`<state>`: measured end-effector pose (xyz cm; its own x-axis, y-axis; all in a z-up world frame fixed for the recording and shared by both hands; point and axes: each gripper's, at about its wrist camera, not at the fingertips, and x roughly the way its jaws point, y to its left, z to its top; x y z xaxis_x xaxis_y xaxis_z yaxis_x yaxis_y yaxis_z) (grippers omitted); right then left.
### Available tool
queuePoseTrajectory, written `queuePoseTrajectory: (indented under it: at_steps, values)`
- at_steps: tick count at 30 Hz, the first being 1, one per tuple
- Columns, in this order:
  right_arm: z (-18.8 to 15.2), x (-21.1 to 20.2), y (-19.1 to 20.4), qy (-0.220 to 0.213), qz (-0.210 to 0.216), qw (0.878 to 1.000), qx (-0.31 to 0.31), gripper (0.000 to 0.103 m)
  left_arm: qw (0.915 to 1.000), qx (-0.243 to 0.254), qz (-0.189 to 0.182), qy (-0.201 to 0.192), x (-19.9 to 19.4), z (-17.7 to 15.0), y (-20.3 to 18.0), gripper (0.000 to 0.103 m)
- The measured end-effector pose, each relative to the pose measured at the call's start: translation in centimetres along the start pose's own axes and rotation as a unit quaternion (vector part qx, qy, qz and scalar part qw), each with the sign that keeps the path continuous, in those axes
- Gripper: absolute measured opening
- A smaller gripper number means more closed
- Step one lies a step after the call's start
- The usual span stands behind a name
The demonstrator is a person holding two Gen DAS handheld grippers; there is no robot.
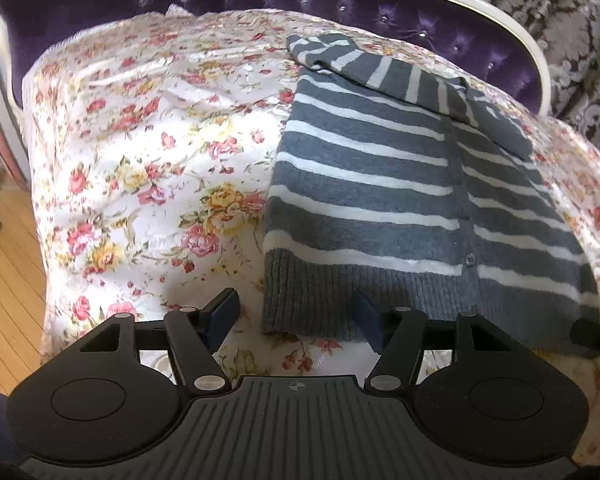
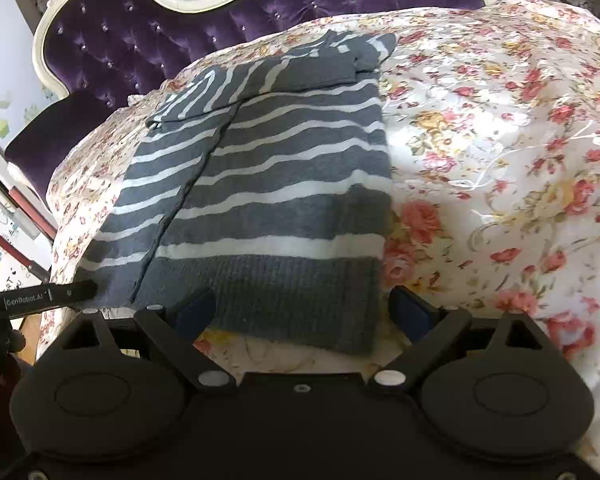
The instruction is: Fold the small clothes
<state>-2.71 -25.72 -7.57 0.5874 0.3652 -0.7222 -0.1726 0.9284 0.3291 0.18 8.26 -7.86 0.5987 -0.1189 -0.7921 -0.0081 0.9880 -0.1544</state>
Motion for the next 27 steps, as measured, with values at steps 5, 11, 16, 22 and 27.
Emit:
queuePoseTrajectory:
  at_steps: [5, 11, 16, 22, 27]
  values:
    - [-0.11, 0.65, 0.44, 0.009, 0.004, 1.0, -0.007, 0.096, 0.9999, -0.005, 0.01, 0.003, 0.16, -0.01, 0.04, 0.073]
    - [-0.23, 0.86, 0.61, 0.011, 0.008, 1.0, -0.011, 0.1, 0.9998, -0.007, 0.014, 0.009, 0.4, 0.17, 0.14, 0.077]
    - [-0.26, 0.81, 0.36, 0.007, 0.018, 1.0, 0.003, 0.103, 0.9998, -0.006, 0.011, 0.014, 0.51, 0.28, 0.18, 0.08]
    - [0.06, 0.94, 0.06, 0.02, 0.023, 0.999, 0.017, 0.103, 0.9999, -0.002, 0.006, 0.012, 0.53, 0.27, 0.15, 0.08]
    - [0.06, 1.06, -0.21, 0.025, 0.029, 0.999, 0.026, 0.103, 0.9996, 0.011, -0.022, 0.012, 0.44, 0.28, 0.07, 0.078]
